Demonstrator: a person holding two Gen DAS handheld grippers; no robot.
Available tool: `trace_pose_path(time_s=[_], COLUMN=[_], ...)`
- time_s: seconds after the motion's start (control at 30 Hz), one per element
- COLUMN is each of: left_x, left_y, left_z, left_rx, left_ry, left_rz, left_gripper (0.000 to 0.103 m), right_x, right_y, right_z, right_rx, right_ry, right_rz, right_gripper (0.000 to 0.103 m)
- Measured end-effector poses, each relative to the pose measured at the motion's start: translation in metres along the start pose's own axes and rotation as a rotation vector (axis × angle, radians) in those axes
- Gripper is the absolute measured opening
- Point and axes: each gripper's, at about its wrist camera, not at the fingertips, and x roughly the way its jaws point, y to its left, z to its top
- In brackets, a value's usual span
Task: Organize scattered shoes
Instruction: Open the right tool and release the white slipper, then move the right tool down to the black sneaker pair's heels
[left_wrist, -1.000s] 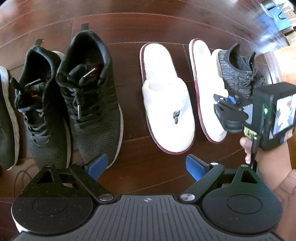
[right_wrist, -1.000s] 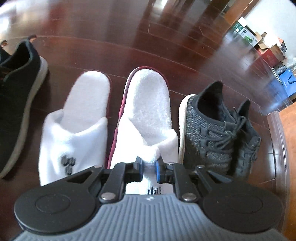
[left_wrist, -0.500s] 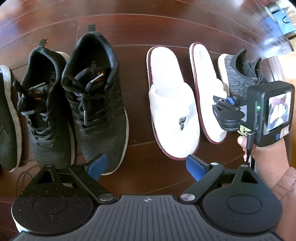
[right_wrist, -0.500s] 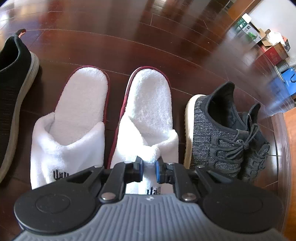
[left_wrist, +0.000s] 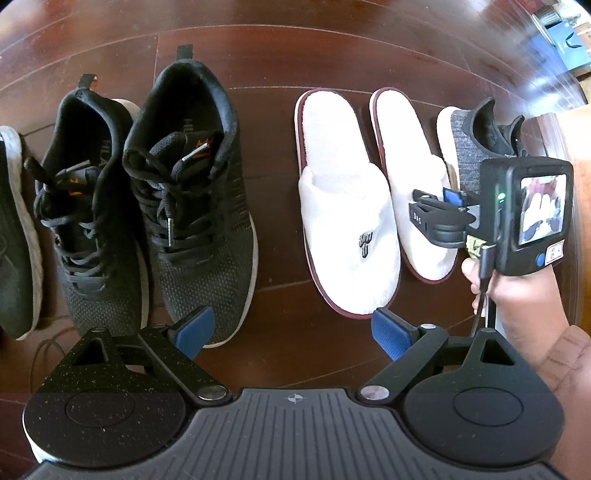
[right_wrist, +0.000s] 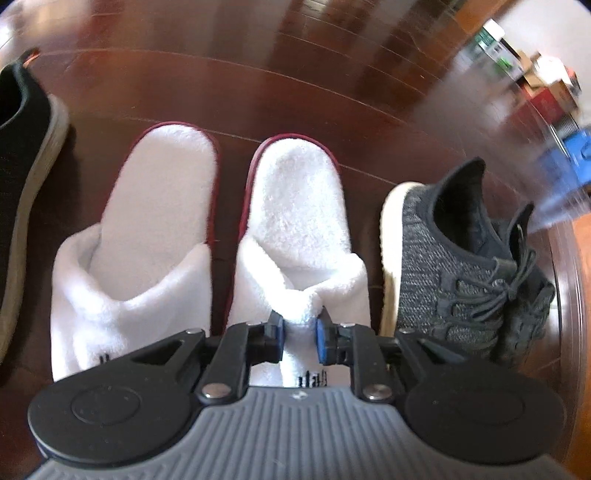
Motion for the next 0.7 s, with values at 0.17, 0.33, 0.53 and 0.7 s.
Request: trace_pose_path(time_s=[0.17,0.33,0.53,0.7], left_x=[0.0,-0.005,-0.023,-0.056], left_y=[-0.002,-0.006,-0.007,0.0], left_z=[-0.001,-0.001,0.009,0.029], left_rx=[0.003,0.009,0.025,0.033], left_ry=[0.002,-0.003,-0.039,-0.074], left_rz=[-0.003,-0.016,-0.024,-0.059], left_gripper=[0.095,0.095,0.095,0.095], right_x=[-0.009,-0.035,-0.097,-0.178], right_y=[-0.012,-0.028,-0.065,-0.102], right_z=[-0.002,-0.012,-0.033,-0.043], right_rx=[0.092,0.219,0.496,0.669], right_ry=[-0.009,-0.042,-0.106,-0.164], right_rz=[0.027,0.08,0.192,0.221], right_gripper=[0.047,0.055,0.059,0.066])
